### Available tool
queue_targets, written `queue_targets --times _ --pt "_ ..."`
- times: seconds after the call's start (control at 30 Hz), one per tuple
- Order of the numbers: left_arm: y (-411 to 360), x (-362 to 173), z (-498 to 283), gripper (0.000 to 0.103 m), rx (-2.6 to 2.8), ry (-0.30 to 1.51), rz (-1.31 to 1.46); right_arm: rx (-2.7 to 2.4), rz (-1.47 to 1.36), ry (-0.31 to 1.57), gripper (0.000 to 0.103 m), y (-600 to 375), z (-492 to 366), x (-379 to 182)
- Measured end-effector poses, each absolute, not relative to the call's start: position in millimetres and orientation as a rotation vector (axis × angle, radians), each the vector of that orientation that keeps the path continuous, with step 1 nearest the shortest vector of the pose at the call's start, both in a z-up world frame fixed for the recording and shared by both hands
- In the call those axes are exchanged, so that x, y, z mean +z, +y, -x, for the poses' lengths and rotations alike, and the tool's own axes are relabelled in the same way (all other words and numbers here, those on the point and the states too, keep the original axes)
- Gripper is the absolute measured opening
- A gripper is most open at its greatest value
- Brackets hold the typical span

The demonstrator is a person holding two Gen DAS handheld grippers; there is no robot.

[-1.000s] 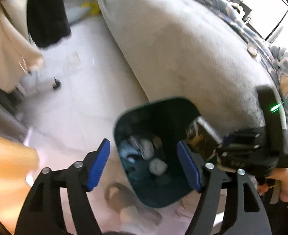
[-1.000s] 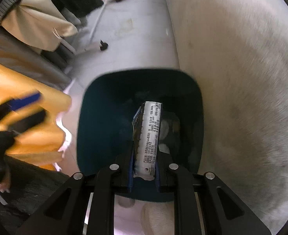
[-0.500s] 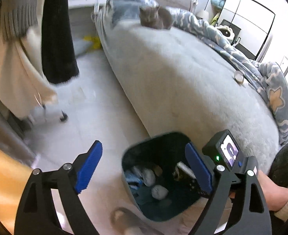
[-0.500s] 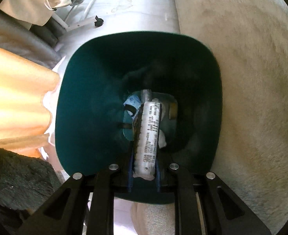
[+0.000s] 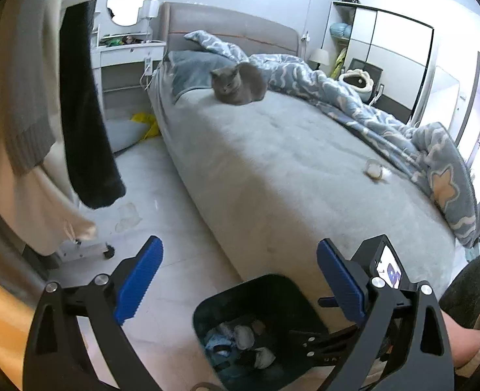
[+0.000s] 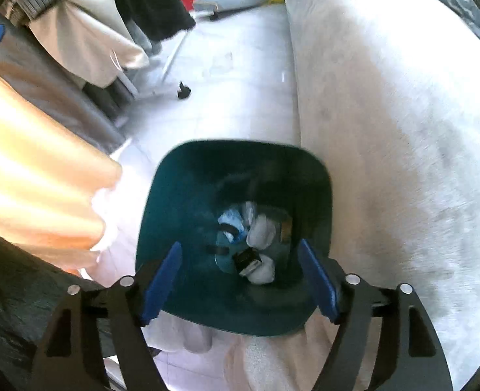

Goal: Collect trash
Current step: 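Open both tools to drop the items into the bin, then move both tools back over the bed toward the cardboard tube and bubble wrap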

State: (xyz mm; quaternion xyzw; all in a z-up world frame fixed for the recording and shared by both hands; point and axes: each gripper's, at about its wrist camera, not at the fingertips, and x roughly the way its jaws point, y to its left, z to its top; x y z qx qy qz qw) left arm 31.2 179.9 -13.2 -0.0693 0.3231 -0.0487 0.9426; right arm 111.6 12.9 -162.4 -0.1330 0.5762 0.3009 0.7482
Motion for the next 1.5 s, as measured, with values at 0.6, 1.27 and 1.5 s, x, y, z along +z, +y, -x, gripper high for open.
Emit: queue_targets --times 0.6,1.27,1.5 --pt "122.4 4.0 -87.4 0.098 -0.236 0.693 0.124 0.545 0.243 1.032 0.083 -95.9 -163.7 -66.7" --pt "33.9 12.3 -149.2 0.097 -0.327 0.665 0.044 0.414 0.221 0.989 0.083 -204.1 -230.2 -61.0" --pt "8.3 8.5 -174.9 0.087 -0.373 0.676 0.013 0.420 0.192 0.968 0.083 -224.6 -246.0 -64.2"
